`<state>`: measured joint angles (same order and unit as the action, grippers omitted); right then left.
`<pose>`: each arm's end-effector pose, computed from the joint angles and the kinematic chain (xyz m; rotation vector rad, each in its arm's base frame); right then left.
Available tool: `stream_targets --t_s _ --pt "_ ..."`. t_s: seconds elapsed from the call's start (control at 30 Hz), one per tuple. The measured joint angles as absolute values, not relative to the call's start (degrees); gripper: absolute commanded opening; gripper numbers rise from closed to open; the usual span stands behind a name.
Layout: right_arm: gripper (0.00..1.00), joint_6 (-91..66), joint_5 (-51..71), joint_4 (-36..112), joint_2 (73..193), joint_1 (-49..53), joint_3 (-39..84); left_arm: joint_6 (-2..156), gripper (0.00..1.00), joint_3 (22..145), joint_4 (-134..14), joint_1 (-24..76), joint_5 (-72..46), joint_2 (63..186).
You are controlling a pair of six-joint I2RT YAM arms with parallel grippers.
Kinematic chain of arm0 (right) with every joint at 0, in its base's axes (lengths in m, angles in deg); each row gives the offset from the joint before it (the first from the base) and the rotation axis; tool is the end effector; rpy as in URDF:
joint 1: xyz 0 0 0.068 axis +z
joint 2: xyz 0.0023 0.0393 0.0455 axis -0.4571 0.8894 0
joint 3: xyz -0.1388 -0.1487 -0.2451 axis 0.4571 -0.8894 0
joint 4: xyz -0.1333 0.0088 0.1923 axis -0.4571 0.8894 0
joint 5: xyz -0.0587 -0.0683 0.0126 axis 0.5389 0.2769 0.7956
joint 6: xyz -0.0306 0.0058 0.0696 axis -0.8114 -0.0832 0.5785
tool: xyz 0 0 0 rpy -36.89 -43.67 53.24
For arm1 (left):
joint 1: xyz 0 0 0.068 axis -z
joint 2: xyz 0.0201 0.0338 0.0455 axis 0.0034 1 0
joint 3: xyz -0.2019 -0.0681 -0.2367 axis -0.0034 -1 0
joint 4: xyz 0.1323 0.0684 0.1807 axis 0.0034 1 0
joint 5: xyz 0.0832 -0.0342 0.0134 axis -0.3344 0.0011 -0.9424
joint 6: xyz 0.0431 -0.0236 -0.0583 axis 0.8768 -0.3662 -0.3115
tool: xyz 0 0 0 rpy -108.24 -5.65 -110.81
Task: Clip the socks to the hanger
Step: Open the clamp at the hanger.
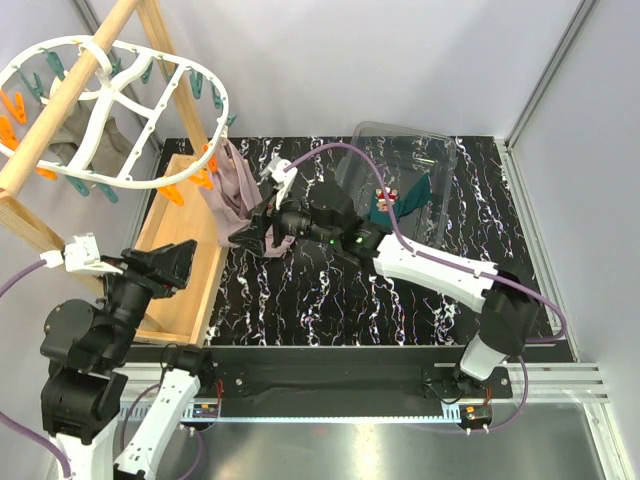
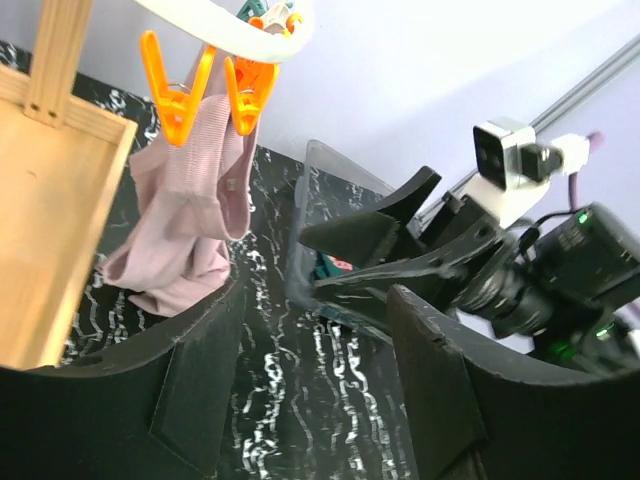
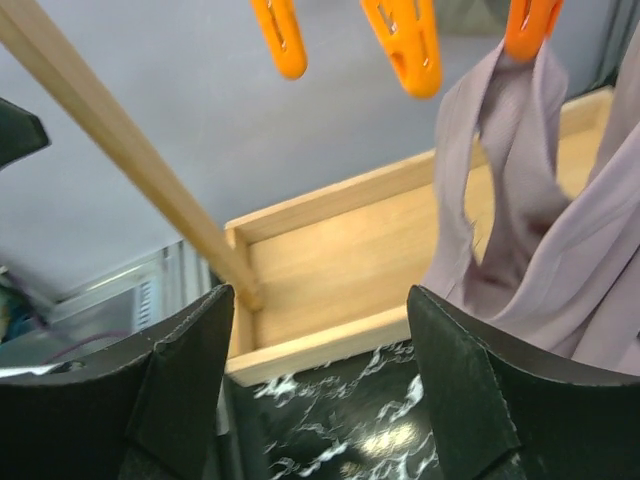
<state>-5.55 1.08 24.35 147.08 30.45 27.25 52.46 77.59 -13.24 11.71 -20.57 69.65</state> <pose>0.2028 0.3537 0.4235 -0.8591 1.5012 1.1737 -0.0272 0.0049 0.4214 -0.3218 1.5480 -0.6717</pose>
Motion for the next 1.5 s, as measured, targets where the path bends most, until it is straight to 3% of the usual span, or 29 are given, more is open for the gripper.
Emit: stream_targets --t_s 0.13,0.17,0.3,0.37,0.97,1.5 --pt "0.59 -11.48 2.31 16.99 149.83 30.45 26.74 49.62 0.67 78.79 -14.64 11.71 -20.53 72.18" --pt "0.47 -13.12 2.46 15.02 150.62 30.45 26.63 49.31 0.67 79.25 -14.88 11.71 -20.46 72.62" --pt "0.36 -18.84 2.02 9.05 154.12 30.45 27.07 49.12 0.68 80.34 -15.84 11.71 -20.48 73.03" --pt "0.35 -21.4 1.28 7.31 156.06 30.45 27.97 49.16 0.69 80.6 -16.61 11.71 -20.48 72.97" --pt "0.42 -28.39 -9.56 4.27 160.83 27.52 36.1 50.1 0.7 80.54 -22.79 11.71 -15.13 73.56" --pt "0.64 -25.6 -14.89 5.14 166.29 26.03 45.04 49.97 0.7 80.56 -23.95 11.71 -10.47 75.29"
